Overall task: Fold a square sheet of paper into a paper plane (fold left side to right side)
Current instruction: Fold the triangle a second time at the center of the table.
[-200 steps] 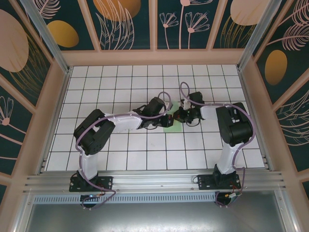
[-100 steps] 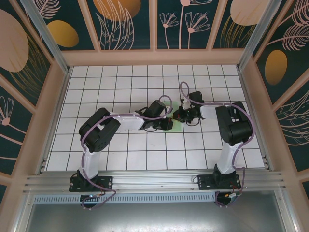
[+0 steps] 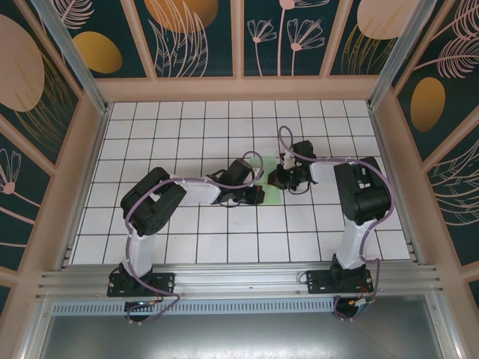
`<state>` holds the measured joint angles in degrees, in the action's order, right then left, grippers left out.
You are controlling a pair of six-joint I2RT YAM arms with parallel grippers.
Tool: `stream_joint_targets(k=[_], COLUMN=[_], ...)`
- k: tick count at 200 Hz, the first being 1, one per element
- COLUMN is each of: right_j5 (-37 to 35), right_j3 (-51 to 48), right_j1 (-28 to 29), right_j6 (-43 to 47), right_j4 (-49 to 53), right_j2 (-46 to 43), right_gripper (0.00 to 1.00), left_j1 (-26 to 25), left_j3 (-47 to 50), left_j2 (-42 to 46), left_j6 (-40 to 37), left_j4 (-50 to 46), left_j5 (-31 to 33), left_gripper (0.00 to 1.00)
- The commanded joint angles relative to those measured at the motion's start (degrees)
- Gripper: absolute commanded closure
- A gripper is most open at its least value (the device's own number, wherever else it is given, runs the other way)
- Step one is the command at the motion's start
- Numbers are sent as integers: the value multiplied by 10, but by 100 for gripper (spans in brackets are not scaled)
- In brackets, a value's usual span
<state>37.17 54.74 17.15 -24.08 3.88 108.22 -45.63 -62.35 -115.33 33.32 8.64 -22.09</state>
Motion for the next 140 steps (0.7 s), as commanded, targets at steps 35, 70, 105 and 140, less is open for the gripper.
stream_joint_targets(k=[35, 70, 105, 140], right_j5=[-39, -39, -38, -27], right_j3=[1, 1, 0, -2], right_j1=[-1, -1, 0, -1], right_j6=[17, 17, 18, 16], right_j4=[48, 49, 49, 38], right_j2=[29, 29, 28, 25], right_gripper=[100, 100, 100, 100], left_j1=[4, 4, 5, 8], left_j3=[57, 84, 107, 121], left_j2=[31, 43, 58, 83], left_j6=[8, 24, 33, 33], left_j4=[-46, -38, -33, -34], left_j5=[2, 8, 10, 12], left_gripper=[100, 100, 100, 100])
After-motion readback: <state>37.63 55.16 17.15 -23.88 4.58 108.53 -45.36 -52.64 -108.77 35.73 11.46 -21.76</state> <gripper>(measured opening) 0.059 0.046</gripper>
